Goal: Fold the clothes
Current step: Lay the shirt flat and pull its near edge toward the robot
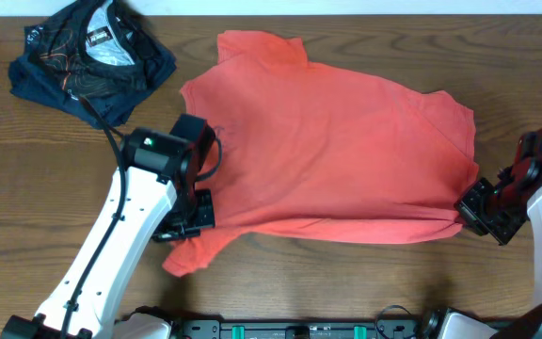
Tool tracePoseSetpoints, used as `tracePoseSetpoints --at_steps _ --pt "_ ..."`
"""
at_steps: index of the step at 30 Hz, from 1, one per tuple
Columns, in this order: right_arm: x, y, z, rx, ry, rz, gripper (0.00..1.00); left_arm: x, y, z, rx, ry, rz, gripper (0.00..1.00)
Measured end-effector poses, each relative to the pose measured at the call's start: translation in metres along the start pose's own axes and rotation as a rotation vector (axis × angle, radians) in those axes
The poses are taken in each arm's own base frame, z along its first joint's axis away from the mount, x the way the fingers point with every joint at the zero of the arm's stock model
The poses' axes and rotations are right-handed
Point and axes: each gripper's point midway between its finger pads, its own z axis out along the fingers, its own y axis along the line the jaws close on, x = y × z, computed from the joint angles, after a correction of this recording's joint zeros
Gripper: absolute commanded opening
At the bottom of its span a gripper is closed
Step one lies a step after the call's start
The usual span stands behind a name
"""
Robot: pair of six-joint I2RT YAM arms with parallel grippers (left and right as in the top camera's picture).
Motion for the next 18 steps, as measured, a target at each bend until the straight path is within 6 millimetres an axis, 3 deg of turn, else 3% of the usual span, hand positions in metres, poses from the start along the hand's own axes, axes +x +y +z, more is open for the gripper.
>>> tracePoseSetpoints --at_steps 10,18 --pt "-0.011 -0.019 -0.019 0.001 -0.105 0.097 0.01 0.032 -0.012 0.039 0.002 0.124 0.056 0.06" --pt "0.002 -0.047 -0.022 0.100 -0.067 0.182 0.01 0.048 -0.026 0.043 -0.026 0.127 0.077 0.06"
